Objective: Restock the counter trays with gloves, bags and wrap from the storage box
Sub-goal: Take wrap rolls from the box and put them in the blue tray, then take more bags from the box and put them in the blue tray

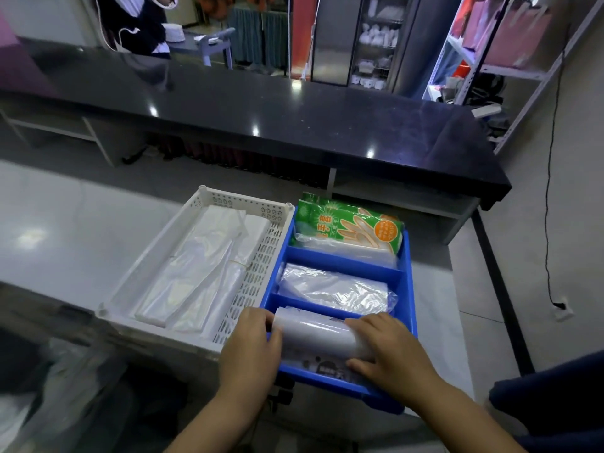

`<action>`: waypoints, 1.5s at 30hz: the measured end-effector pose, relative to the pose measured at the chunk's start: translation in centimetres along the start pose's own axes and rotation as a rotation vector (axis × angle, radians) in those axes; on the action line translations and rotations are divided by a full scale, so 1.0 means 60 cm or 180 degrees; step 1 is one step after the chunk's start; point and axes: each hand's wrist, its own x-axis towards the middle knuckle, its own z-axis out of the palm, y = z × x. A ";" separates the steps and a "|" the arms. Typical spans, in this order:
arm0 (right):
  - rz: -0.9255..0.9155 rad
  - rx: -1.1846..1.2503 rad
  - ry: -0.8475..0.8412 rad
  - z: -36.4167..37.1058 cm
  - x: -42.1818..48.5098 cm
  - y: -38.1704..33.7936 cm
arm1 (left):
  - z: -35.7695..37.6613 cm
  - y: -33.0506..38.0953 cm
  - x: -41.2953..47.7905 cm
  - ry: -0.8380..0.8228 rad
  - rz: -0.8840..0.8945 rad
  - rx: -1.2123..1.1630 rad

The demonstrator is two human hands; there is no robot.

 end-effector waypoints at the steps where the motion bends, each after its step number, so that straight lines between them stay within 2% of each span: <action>1: -0.0028 0.0007 -0.0009 0.001 0.001 0.000 | 0.001 -0.001 -0.003 0.0007 0.0078 0.0134; 4: -0.0103 0.0017 -0.0047 0.005 0.002 0.002 | 0.004 0.001 -0.011 0.0040 0.0366 0.0496; 9: -0.0295 -0.0134 -0.0067 -0.007 0.016 -0.003 | 0.001 0.006 -0.027 0.0107 0.0448 0.0736; 12: -0.0580 -0.0251 0.0144 -0.021 0.038 -0.043 | -0.022 0.005 -0.037 0.0156 0.0504 0.0873; 16: -0.1036 -0.0422 0.0349 -0.024 0.070 -0.122 | -0.087 -0.024 -0.045 0.0518 0.0436 0.1244; 23: -0.1621 -0.0269 0.0273 0.018 0.128 -0.314 | -0.255 -0.165 -0.072 0.1118 -0.0289 0.1495; 33: -0.2170 -0.0144 -0.0327 0.182 0.204 -0.701 | -0.534 -0.496 -0.154 0.1641 -0.1612 0.1381; 38: -0.2415 -0.0053 -0.0602 0.273 0.239 -0.842 | -0.626 -0.644 -0.196 0.1627 -0.2087 0.1381; 45: -0.2296 -0.0205 -0.1054 0.371 0.273 -0.929 | -0.647 -0.763 -0.245 0.1377 -0.2525 0.1213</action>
